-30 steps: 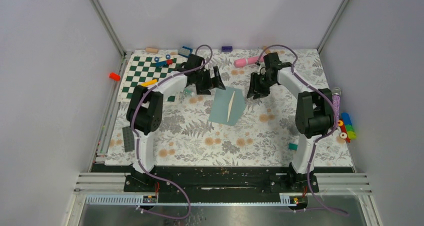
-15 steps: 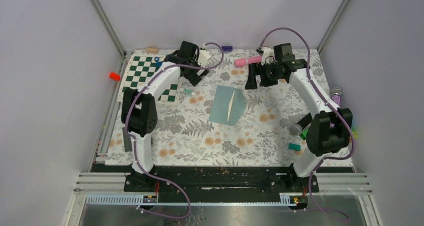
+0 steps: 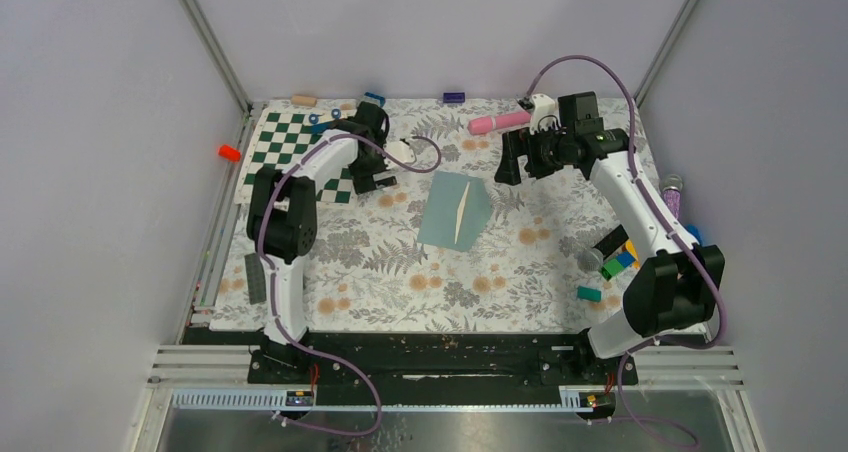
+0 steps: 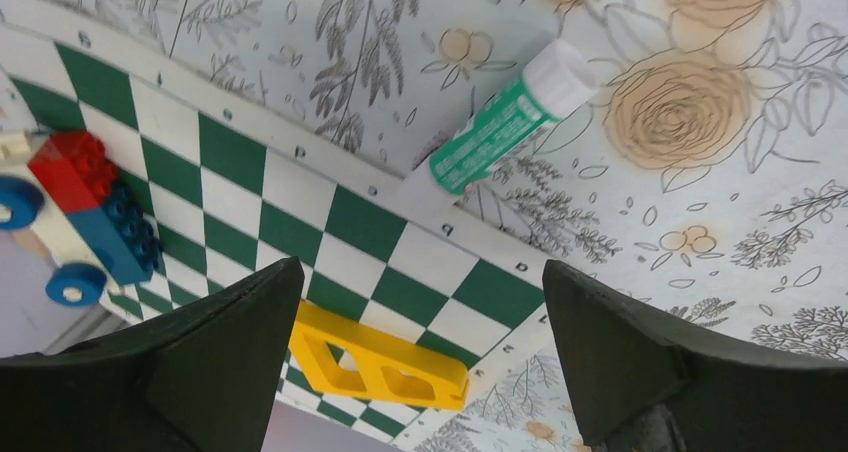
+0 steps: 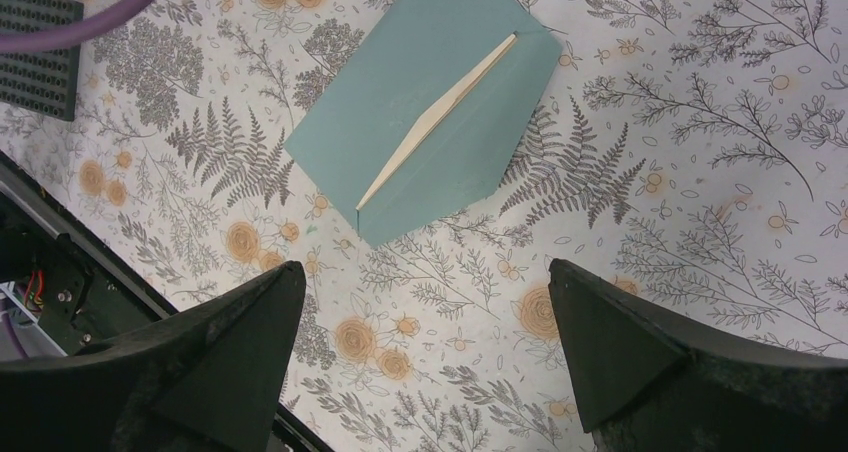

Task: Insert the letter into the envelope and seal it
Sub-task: Pick up the solid glue from the center of the board.

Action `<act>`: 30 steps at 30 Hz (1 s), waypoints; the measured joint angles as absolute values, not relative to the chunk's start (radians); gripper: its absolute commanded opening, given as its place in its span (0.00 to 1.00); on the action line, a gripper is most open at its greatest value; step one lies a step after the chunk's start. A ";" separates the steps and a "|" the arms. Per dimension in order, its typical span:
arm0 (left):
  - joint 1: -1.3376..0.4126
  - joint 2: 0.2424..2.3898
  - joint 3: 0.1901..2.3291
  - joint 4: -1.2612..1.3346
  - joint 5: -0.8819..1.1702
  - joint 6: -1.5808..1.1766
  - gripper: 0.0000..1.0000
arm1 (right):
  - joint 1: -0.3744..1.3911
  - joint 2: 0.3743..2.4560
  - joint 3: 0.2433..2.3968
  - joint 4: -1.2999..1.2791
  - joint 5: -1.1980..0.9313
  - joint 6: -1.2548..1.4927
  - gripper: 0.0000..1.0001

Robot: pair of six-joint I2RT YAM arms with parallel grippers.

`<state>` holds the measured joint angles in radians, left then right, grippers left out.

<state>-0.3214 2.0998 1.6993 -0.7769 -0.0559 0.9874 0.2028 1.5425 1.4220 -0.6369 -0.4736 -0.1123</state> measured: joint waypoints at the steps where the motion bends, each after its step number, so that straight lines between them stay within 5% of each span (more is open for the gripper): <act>1: -0.321 2.104 1.702 -0.778 -0.046 1.002 0.91 | 0.202 1.537 1.419 -0.636 -0.474 -0.112 1.00; 16: -0.339 2.189 1.722 -0.796 0.063 1.119 0.46 | 0.152 1.525 1.398 -0.606 -0.535 -0.088 1.00; 19: -0.348 2.195 1.724 -0.799 0.063 1.132 0.07 | 0.141 1.523 1.398 -0.601 -0.545 -0.079 1.00; 30: -0.374 2.201 1.736 -0.801 0.074 1.082 0.12 | 0.116 1.486 1.391 -0.580 -0.633 -0.059 1.00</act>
